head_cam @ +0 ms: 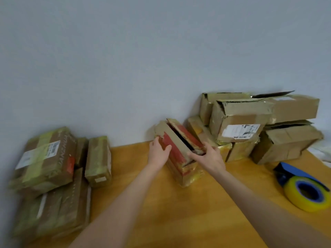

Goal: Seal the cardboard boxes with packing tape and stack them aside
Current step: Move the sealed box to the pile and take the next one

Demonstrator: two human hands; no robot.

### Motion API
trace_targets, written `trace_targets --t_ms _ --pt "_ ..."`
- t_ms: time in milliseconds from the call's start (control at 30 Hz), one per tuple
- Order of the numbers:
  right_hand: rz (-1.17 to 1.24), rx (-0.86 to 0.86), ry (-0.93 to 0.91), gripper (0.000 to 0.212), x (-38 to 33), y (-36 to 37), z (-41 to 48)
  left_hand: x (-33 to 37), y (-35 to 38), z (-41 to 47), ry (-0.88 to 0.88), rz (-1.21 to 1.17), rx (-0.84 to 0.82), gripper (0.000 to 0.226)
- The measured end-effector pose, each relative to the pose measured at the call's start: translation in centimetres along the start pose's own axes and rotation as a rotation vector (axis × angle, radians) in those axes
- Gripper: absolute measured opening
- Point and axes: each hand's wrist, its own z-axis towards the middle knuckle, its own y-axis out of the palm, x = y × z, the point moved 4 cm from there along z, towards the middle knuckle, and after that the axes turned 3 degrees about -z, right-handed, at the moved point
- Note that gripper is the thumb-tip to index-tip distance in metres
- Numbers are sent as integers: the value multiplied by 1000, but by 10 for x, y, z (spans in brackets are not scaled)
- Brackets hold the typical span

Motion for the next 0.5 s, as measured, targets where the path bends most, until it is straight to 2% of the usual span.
trace_targets --t_ms 100,200,333,500 --pt "-110 -27 -119 57 6 -3 11 4 11 -5 -89 -4 108 70" --pt "-229 -45 -220 41 9 -11 16 3 10 -15 -184 -12 202 71" --pt "-288 -130 -359 31 17 -13 10 2 -2 -31 -228 6 317 69" --pt "-200 -236 -453 32 49 -33 6 -12 -17 -50 -255 112 399 66"
